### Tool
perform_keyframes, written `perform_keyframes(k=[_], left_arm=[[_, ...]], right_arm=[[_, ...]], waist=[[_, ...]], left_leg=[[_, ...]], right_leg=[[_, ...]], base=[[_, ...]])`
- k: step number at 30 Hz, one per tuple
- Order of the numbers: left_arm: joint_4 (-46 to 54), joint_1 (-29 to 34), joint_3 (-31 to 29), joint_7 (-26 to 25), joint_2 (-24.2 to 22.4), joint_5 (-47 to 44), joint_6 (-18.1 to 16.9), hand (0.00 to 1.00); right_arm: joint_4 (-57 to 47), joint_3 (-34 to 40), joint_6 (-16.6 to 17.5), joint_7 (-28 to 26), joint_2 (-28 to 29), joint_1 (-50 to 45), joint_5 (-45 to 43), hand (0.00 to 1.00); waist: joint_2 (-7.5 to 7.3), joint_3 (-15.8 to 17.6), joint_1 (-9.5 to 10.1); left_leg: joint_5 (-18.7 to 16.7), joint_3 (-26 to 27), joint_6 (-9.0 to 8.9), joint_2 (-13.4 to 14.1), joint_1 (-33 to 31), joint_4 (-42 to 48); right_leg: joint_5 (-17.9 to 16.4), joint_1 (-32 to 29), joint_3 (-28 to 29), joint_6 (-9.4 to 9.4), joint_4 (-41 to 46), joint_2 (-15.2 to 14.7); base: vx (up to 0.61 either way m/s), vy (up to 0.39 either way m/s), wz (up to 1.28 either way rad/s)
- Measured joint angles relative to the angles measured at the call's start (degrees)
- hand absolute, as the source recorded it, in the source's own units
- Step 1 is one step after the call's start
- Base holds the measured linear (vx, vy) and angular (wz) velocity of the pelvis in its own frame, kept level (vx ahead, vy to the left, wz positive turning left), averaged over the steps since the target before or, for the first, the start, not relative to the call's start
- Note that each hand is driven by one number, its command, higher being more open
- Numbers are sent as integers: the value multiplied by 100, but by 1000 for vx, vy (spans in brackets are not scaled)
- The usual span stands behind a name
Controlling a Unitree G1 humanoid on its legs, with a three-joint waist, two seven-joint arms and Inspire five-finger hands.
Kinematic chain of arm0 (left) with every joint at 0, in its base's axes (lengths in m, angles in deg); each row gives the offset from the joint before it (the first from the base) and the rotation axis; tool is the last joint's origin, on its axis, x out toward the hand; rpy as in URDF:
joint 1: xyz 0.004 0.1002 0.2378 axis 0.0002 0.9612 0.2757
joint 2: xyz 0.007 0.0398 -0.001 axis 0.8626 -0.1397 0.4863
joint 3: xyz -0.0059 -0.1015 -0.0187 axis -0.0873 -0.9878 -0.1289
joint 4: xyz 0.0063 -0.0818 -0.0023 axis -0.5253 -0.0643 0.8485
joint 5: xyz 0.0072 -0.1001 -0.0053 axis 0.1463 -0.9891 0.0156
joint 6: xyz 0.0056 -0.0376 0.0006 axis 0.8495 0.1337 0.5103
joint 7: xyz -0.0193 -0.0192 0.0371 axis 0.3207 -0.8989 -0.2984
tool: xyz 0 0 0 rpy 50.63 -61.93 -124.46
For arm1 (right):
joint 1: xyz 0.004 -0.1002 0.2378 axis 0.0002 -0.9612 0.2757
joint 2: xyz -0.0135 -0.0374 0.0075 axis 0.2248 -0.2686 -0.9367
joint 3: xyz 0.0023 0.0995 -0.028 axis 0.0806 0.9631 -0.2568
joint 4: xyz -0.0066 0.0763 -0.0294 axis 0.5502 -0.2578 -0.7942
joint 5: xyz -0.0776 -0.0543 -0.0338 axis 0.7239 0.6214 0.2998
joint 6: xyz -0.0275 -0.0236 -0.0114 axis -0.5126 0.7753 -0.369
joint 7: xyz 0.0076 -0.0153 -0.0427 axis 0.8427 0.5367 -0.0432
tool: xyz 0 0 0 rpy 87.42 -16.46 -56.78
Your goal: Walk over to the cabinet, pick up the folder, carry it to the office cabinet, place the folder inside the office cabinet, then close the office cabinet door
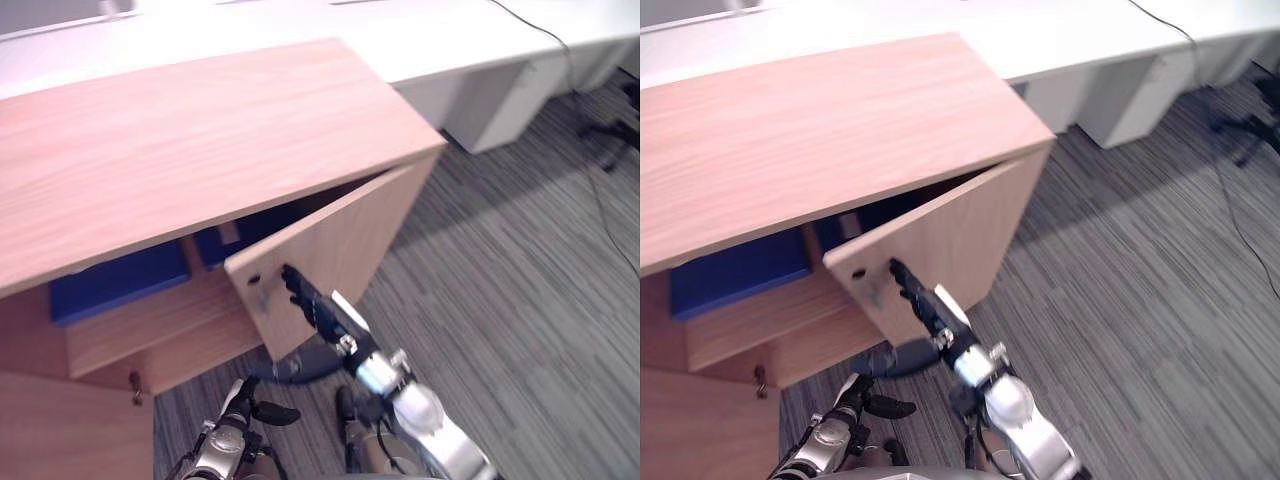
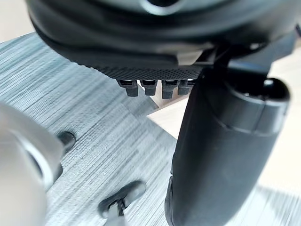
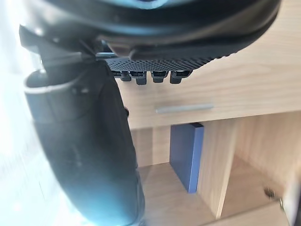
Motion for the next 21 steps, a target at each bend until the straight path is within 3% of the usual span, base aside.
perform_keyframes(k=[2,4,5,8,13,17,21], left_arm=[[208,237,-346,-116,-32,-204,11,100],[231,275,-465,-170,-7,-246,11,100],[308,301,-506,-183,58,-266,-19,100],[352,350,-855,-208,45,-522,-68,100],[647,655,-1335,-329,-68,-726,-71,100],[1197,878,-1742,-404,-319,-1312,-131,100],[1977,1123,-2076,-476,-504,-1821,-280,100]], right_arm=[[519,487,303,367,13,177,48,100],[839,863,288,506,41,294,77,100],[1476,1309,233,840,38,686,223,100],[2077,1795,170,1213,-19,1045,279,100],[2078,1707,165,1182,95,639,296,100],[2413,1682,199,1028,143,125,514,100],[3427,1370,209,888,215,78,963,100]], waist=[[-12,6,60],[-15,7,60],[-10,15,143],[6,33,334],[110,105,428],[162,127,587],[179,129,963]], left_leg=[[43,-346,2,-79,-100,-12],[84,-440,-20,-107,-136,-26],[175,-623,6,-174,-213,-104],[372,-928,12,-245,-360,-276],[596,-1231,-70,-327,-396,-575],[904,-1914,-47,-498,-419,-966],[1136,-2546,-111,-562,-312,-1292]], right_leg=[[-78,74,-316,18,20,-92],[-111,79,-402,50,39,-121],[-211,71,-563,88,45,-175],[-291,36,-739,58,-10,-193],[-344,39,-1023,45,-38,-240],[-462,223,-1728,86,-47,-330],[-545,516,-2220,30,-55,-353]], base=[[-16,42,73],[-49,9,49],[-75,-25,55],[-36,-47,61],[17,-28,36],[96,-12,89],[128,-1,97]])
